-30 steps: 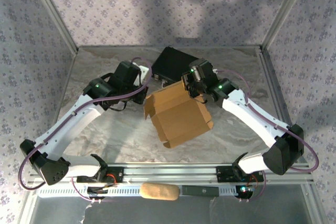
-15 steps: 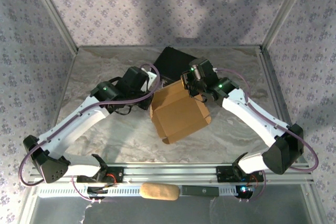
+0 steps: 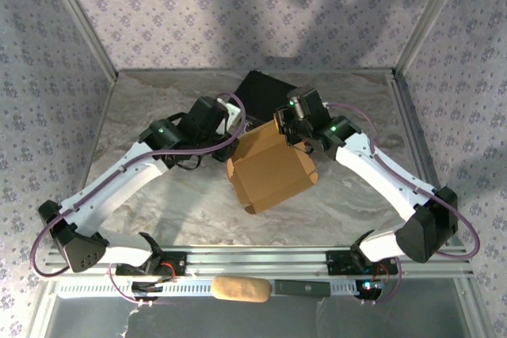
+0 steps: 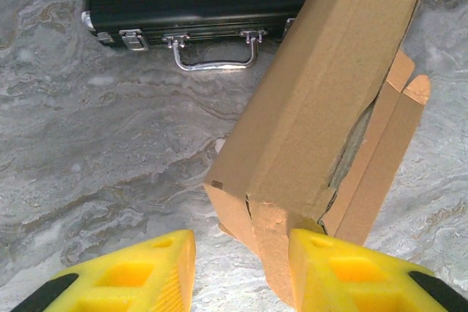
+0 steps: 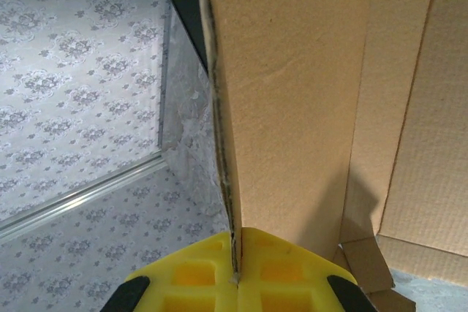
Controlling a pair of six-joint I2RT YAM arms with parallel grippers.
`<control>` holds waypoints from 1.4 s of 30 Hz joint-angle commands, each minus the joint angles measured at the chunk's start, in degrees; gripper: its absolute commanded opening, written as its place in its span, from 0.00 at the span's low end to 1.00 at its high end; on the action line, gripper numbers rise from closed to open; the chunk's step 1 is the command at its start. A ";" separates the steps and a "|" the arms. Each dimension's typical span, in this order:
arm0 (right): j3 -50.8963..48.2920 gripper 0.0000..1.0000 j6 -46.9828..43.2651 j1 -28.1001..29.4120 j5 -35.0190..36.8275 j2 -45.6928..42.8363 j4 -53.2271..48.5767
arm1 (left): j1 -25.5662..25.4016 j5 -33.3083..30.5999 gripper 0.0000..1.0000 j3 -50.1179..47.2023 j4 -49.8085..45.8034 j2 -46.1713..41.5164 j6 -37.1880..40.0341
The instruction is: Fold the paper box
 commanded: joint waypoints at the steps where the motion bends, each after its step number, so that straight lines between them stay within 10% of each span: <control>1: 2.38 0.00 0.73 -1.22 -4.65 1.22 1.45 | -1.65 2.80 0.41 2.47 1.00 0.10 0.52; 10: 5.20 0.00 -1.00 -4.44 -6.07 -2.31 -4.01 | -4.94 2.91 0.58 0.52 0.81 -9.59 -6.52; 17: 4.99 0.00 -0.87 -4.81 -7.75 -2.39 -3.68 | -7.70 -10.97 0.78 -5.05 2.74 -11.16 -1.61; 24: 4.64 0.00 -1.61 -5.14 -8.10 -3.12 -3.84 | -3.43 -13.92 0.68 -8.43 3.80 -9.30 2.09; 35: 4.62 0.00 -4.34 -4.75 -9.22 -2.80 -3.00 | 9.66 -1.45 0.45 -11.54 8.25 -13.16 5.10; 42: 4.14 0.00 -4.21 -4.25 -8.37 -1.55 -2.28 | 7.62 5.50 0.56 -10.32 8.90 -14.90 1.31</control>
